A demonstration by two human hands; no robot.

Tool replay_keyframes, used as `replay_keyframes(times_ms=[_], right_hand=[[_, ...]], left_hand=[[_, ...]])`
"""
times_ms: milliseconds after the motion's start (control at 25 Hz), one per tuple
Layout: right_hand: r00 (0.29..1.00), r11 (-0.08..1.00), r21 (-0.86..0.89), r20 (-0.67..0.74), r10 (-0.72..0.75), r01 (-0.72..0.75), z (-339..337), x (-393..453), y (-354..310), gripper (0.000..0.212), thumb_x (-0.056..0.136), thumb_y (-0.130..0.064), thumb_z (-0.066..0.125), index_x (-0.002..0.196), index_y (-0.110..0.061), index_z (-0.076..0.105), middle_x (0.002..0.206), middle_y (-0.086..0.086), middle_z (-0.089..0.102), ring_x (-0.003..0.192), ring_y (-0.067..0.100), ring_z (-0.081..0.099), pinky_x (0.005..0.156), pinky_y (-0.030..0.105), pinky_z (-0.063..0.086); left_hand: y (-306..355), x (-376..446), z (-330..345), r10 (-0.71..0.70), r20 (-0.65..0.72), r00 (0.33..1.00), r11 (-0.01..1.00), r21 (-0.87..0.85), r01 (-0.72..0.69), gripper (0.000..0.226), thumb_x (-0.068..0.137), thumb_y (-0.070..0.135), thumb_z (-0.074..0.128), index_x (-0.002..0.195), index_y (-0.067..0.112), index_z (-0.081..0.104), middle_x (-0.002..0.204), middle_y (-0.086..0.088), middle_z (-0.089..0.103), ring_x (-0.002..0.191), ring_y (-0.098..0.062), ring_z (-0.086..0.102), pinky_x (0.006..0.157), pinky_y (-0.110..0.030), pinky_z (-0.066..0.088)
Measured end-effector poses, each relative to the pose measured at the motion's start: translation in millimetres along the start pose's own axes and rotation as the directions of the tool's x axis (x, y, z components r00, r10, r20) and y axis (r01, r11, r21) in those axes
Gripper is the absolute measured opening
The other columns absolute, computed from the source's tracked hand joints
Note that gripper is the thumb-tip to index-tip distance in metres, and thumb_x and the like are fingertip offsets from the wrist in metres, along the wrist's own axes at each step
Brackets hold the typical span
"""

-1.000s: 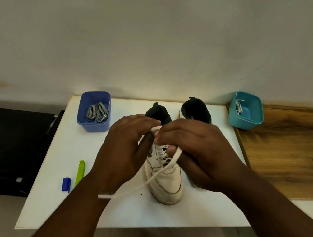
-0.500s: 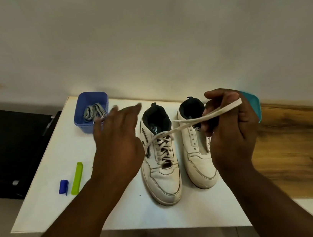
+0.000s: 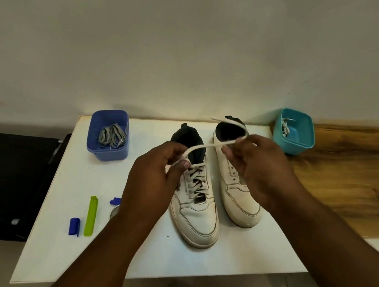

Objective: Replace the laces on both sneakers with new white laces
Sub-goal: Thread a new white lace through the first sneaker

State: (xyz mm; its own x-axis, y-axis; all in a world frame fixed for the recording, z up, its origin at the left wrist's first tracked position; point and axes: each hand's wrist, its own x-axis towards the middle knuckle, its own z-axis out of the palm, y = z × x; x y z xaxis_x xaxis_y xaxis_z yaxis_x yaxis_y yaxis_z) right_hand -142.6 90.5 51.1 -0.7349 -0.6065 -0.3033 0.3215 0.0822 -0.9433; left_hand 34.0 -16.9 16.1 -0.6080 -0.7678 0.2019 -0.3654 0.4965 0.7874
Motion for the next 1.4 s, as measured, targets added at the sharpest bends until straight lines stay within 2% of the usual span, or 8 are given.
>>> replay_keyframes(times_ms=[80,160,320,480,680,880,1120,1400], right_hand=[[0.999,0.908,-0.419,-0.027,-0.020,0.007,-4,0,13,0.052,0.085,-0.016,0.073,0.126,-0.032,0.046,0.120,-0.002,0.056,0.094,0.014,0.065,0.081,0.033,0.055],[0.921,0.632,-0.698,0.103,-0.376,0.336,2,-13,17,0.065,0.088,-0.016,0.075,0.141,-0.036,0.043,0.134,-0.012,0.042,0.108,0.009,0.060,0.093,0.029,0.053],[0.668,0.242,-0.633,0.618,-0.414,0.735,17,-19,35,0.043,0.097,-0.021,0.068,0.137,-0.030,0.059,0.125,-0.011,0.057,0.107,0.005,0.058,0.086,0.030,0.055],[0.726,0.333,-0.649,0.565,-0.391,0.684,15,-8,52,0.021,0.099,-0.020,0.064,0.118,-0.027,0.068,0.101,-0.012,0.063,0.087,0.003,0.057,0.077,0.032,0.055],[0.774,0.379,-0.679,0.496,-0.394,0.628,12,-1,51,0.024,0.103,-0.022,0.058,0.125,-0.028,0.065,0.114,-0.010,0.065,0.100,0.006,0.061,0.085,0.028,0.054],[0.816,0.519,-0.634,0.495,-0.298,0.574,15,-7,53,0.021,0.100,-0.031,0.064,0.121,-0.025,0.059,0.119,-0.008,0.048,0.096,0.002,0.057,0.076,0.016,0.046],[0.759,0.353,-0.702,0.418,-0.498,0.618,16,-11,52,0.023,0.090,-0.034,0.078,0.109,-0.025,0.067,0.122,-0.011,0.048,0.097,0.001,0.053,0.074,0.023,0.053],[0.735,0.329,-0.714,0.379,-0.562,0.619,7,-12,30,0.019,0.105,-0.029,0.056,0.102,-0.020,0.072,0.107,-0.008,0.060,0.090,0.003,0.058,0.072,0.021,0.049]], left_hand=[[1,0,1,-0.058,-0.001,0.998,0.997,-0.055,0.058,0.025,0.094,0.034,0.070,0.117,0.031,0.062,0.094,0.019,0.066,0.090,0.000,0.064,0.078,-0.017,0.050],[3,1,1,-0.075,-0.005,0.997,0.994,-0.076,0.075,0.022,0.092,0.035,0.071,0.109,0.033,0.057,0.089,0.017,0.064,0.082,-0.001,0.062,0.070,-0.021,0.053],[6,-1,0,-0.047,0.010,0.999,0.997,-0.063,0.047,0.017,0.093,0.036,0.069,0.104,0.033,0.056,0.088,0.016,0.063,0.071,-0.003,0.059,0.060,-0.013,0.045],[3,-1,-2,-0.004,0.006,1.000,1.000,-0.018,0.004,0.025,0.097,0.038,0.063,0.121,0.032,0.066,0.100,0.018,0.069,0.080,0.005,0.059,0.070,-0.005,0.038],[-3,0,7,0.017,0.076,0.997,1.000,0.023,-0.018,0.033,0.099,0.045,0.051,0.114,0.026,0.074,0.105,0.004,0.071,0.092,-0.010,0.063,0.084,-0.028,0.051],[-5,4,8,-0.104,0.076,0.992,0.986,-0.124,0.113,0.018,0.102,0.032,0.053,0.109,0.027,0.070,0.099,0.009,0.071,0.090,-0.004,0.064,0.079,-0.018,0.050],[9,2,10,-0.201,0.151,0.968,0.888,-0.388,0.245,0.020,0.102,0.024,0.056,0.120,0.030,0.063,0.095,0.000,0.075,0.090,-0.024,0.071,0.080,-0.039,0.059],[1,4,1,-0.185,0.043,0.982,0.952,-0.240,0.190,0.024,0.090,0.031,0.073,0.114,0.032,0.071,0.087,0.017,0.072,0.075,0.008,0.065,0.065,-0.005,0.043]])
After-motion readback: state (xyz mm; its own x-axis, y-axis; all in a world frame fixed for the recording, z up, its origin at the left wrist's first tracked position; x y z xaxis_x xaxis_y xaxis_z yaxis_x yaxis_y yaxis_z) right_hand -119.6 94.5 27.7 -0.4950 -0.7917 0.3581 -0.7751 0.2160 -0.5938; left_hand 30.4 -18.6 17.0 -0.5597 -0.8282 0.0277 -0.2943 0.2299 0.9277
